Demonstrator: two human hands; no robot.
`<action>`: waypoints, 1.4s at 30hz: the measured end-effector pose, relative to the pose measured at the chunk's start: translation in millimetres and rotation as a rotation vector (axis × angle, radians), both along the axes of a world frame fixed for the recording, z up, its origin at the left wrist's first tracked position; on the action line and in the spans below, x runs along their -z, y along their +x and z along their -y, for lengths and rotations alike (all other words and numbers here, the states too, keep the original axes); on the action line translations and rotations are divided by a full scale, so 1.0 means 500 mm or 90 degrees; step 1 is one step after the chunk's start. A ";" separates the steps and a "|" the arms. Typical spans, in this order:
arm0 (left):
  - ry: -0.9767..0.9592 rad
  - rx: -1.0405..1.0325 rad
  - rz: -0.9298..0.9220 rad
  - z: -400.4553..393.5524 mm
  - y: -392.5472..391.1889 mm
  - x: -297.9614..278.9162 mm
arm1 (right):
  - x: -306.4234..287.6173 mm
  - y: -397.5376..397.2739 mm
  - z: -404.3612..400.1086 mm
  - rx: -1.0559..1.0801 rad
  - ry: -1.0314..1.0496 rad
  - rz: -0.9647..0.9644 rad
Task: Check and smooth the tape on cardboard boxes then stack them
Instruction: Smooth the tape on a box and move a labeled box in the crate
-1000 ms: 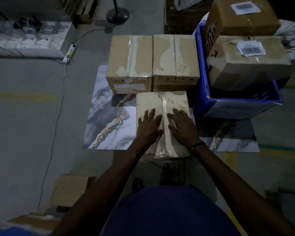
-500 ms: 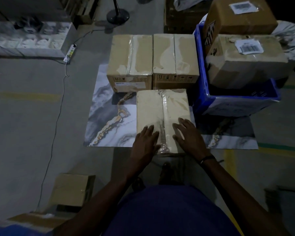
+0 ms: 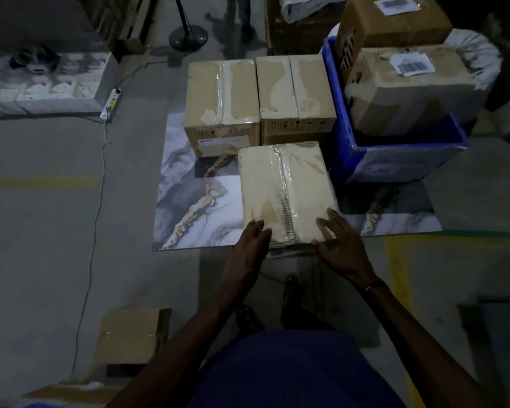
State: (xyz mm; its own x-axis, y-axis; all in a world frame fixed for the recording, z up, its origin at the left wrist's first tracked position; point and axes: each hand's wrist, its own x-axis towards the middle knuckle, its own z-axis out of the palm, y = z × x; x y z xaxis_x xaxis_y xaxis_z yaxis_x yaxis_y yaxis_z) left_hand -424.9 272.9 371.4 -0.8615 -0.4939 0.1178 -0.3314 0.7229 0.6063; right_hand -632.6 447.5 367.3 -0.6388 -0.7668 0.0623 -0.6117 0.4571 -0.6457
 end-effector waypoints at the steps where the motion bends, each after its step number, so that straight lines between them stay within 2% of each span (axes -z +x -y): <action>1: 0.002 0.002 -0.016 0.004 0.002 -0.007 | -0.012 0.001 -0.002 -0.001 -0.011 -0.009; 9: 0.004 -0.002 -0.093 0.067 -0.022 -0.141 | -0.141 -0.024 0.021 0.027 -0.097 -0.036; 18: 0.024 -0.089 -0.187 0.156 -0.125 -0.254 | -0.289 -0.111 0.130 0.056 -0.144 -0.079; 24: -0.014 -0.141 -0.165 0.216 -0.236 -0.271 | -0.275 -0.196 0.195 0.067 -0.101 -0.077; 33: -0.038 -0.213 -0.126 0.261 -0.342 -0.228 | -0.221 -0.247 0.282 0.018 -0.002 -0.107; 36: -0.060 -0.197 -0.102 0.260 -0.353 -0.224 | -0.219 -0.260 0.304 0.015 -0.014 -0.125; 40: -0.085 -0.185 -0.105 0.252 -0.356 -0.225 | -0.225 -0.272 0.322 -0.014 -0.057 -0.233; 42: -0.078 -0.180 -0.112 0.246 -0.357 -0.232 | -0.227 -0.276 0.324 -0.036 -0.058 -0.229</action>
State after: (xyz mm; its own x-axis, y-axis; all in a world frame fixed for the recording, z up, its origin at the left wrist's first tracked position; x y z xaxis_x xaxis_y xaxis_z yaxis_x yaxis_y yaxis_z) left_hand -603.5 149.7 487.6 -0.6540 -0.6828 0.3257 -0.4266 0.6884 0.5866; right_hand -770.7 285.7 481.0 -0.5209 -0.7809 0.3447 -0.8292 0.3669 -0.4217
